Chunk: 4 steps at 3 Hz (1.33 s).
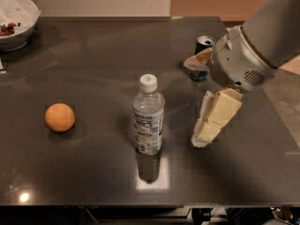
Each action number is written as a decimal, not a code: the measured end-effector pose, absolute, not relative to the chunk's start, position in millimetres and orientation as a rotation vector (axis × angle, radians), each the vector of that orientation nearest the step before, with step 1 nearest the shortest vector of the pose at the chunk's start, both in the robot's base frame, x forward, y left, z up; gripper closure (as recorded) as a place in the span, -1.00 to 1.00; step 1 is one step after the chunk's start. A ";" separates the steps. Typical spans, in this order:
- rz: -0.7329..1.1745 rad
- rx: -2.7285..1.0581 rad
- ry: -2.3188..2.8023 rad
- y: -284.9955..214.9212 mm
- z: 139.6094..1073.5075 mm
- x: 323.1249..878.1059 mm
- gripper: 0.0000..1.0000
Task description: Move blue plastic bottle near redbull can
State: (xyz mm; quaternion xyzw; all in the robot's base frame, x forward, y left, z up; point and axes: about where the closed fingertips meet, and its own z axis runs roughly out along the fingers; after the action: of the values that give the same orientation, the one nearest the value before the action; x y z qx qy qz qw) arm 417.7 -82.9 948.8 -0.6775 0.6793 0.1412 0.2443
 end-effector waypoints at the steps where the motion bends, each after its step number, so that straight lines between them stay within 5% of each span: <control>1: 0.460 -1.866 1.806 -56.3 942.7 411.9 -1.00; 3: 0.544 -1.858 1.787 -27.1 926.5 411.0 -1.00; 4: 0.571 -1.832 1.824 -21.5 924.3 413.8 -0.62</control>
Offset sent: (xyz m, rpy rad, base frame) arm -0.0080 0.0639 -0.0341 0.1108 0.0733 0.0840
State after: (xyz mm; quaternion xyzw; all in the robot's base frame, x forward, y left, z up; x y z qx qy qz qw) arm 413.8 -21.5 924.3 -0.6710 0.6681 0.2089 0.2444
